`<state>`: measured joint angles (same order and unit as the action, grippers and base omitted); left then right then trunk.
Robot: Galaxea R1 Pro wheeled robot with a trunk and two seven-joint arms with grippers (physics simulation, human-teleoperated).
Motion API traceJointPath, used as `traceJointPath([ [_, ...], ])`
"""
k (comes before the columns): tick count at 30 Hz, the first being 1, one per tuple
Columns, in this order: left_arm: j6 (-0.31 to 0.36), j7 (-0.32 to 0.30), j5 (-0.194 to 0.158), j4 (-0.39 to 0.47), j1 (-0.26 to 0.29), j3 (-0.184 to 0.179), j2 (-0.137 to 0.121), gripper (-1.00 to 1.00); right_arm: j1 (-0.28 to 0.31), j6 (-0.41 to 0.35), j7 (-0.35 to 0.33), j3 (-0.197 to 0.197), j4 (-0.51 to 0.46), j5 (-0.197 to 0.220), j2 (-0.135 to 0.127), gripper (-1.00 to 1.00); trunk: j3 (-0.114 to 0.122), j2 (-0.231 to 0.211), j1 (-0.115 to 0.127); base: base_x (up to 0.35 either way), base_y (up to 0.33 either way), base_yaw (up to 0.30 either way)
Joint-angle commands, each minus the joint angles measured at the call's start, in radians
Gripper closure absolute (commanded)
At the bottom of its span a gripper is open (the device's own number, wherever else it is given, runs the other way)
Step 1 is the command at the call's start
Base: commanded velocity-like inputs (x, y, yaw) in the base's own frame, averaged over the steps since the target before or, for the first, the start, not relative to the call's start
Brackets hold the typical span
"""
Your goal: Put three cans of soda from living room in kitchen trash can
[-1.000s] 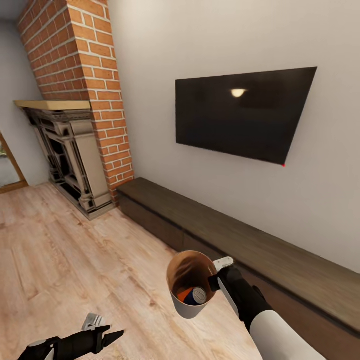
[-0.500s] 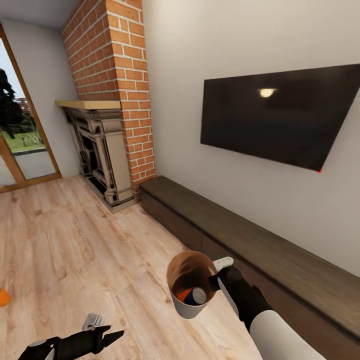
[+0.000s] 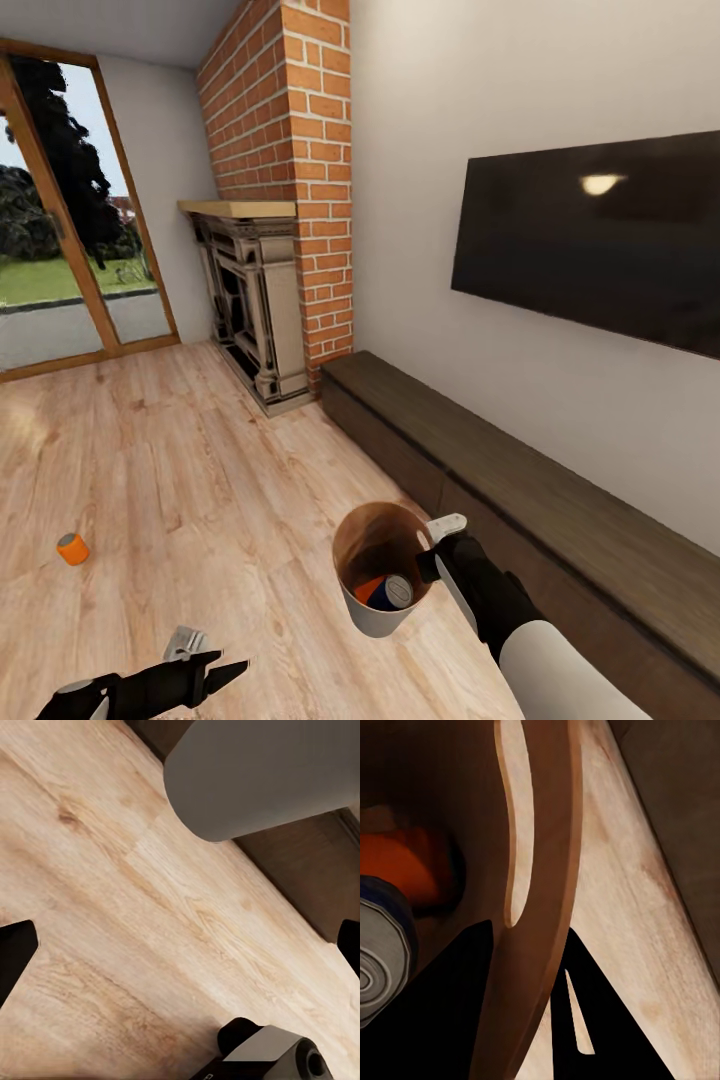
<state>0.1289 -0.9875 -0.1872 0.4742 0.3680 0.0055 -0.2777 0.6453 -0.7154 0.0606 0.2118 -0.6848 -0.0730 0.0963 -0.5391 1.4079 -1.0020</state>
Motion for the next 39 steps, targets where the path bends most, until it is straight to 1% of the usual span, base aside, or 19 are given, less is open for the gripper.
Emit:
traceJointPath([
  [1,0.000,0.000,0.000,0.000,0.000,0.000,0.000,-1.00,0.001,0.001,-0.001,0.000,-0.001,0.008,0.000,1.00,0.000,0.000,0.000,0.000,0.000,0.292],
  [39,0.000,0.001,0.000,0.000,0.000,0.000,0.000,-1.00,0.001,0.001,-0.001,0.001,0.002,0.007,0.000,1.00,0.000,0.000,0.000,0.000,0.000,0.292],
])
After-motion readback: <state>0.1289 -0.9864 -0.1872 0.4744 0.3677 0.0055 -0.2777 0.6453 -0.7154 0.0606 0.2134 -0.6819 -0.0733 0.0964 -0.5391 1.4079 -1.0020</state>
